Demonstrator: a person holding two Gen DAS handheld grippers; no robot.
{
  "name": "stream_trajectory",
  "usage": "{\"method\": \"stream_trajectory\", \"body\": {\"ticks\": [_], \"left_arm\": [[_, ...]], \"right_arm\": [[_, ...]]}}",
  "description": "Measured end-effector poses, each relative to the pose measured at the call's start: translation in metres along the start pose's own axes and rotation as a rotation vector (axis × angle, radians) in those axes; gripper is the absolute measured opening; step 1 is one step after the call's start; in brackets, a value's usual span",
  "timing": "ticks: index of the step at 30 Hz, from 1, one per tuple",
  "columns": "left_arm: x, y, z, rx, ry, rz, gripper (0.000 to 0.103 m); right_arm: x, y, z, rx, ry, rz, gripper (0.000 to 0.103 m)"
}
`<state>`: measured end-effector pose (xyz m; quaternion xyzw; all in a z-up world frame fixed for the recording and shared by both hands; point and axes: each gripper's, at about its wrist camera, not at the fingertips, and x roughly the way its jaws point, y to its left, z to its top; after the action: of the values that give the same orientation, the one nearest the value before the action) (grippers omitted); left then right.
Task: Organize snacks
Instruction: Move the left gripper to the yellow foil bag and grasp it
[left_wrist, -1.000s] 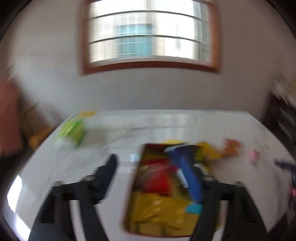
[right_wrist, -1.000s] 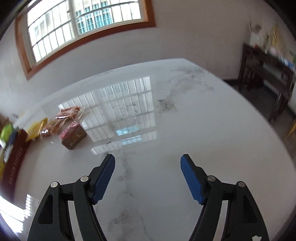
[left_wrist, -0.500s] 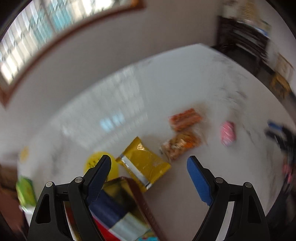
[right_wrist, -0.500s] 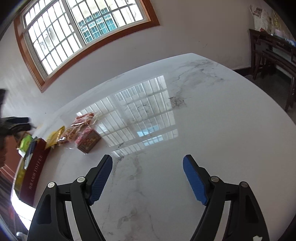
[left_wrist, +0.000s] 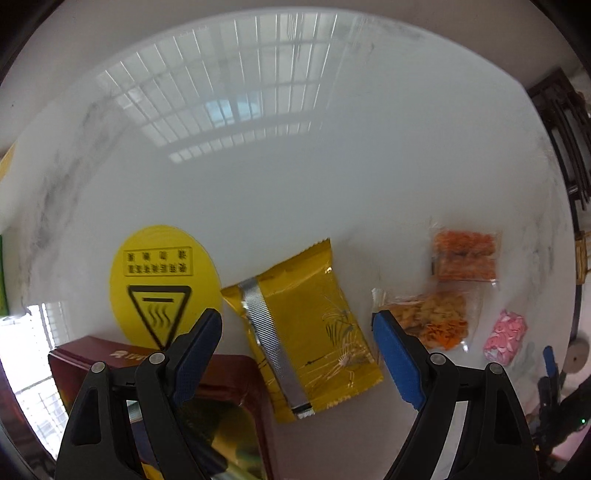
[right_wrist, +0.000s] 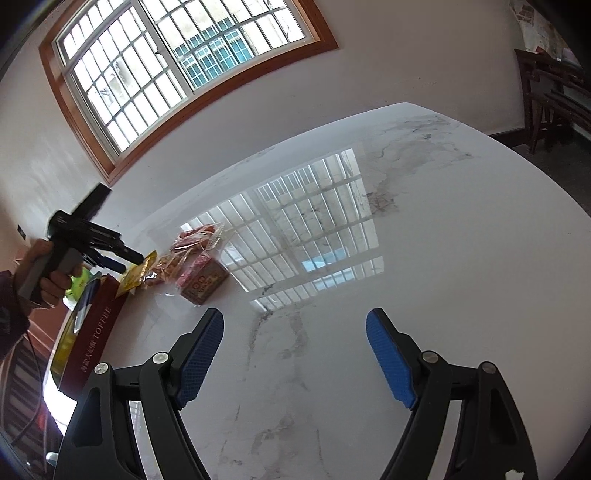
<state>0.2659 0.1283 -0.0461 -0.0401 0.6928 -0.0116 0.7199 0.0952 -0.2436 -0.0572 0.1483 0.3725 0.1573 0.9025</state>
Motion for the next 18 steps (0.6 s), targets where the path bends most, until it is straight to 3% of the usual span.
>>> {"method": "stream_trajectory", "body": {"ticks": [5,8,10,12,16,18], "left_arm": [[0.019,-0.007,-0.001,-0.016,0.056,-0.005,0.084],[0.022,-0.010,-0.003,-0.017,0.052,0.042,0.083],[0.020,-0.015,-0.006,-0.033,0.018,0.058,0.078],[0.015,-0.021,-0.007,-0.039,-0.027,0.059,0.057],[0.010,-0.029,-0.015,-0.028,-0.091,0.080,0.057],[0.002,-0.031,-0.021,-0.040,-0.142,0.055,0.057]], "right_arm": [[0.000,0.000,0.000,0.000,-0.003,0.010,0.082],[0.001,-0.002,0.002,0.004,0.001,0.011,0.082],[0.002,-0.002,0.002,0.005,0.003,0.010,0.083],[0.002,-0.002,0.002,0.007,0.002,0.011,0.083],[0.002,-0.003,0.002,0.011,0.005,0.006,0.083],[0.001,-0.003,0.002,0.015,0.004,0.005,0.084]]}}
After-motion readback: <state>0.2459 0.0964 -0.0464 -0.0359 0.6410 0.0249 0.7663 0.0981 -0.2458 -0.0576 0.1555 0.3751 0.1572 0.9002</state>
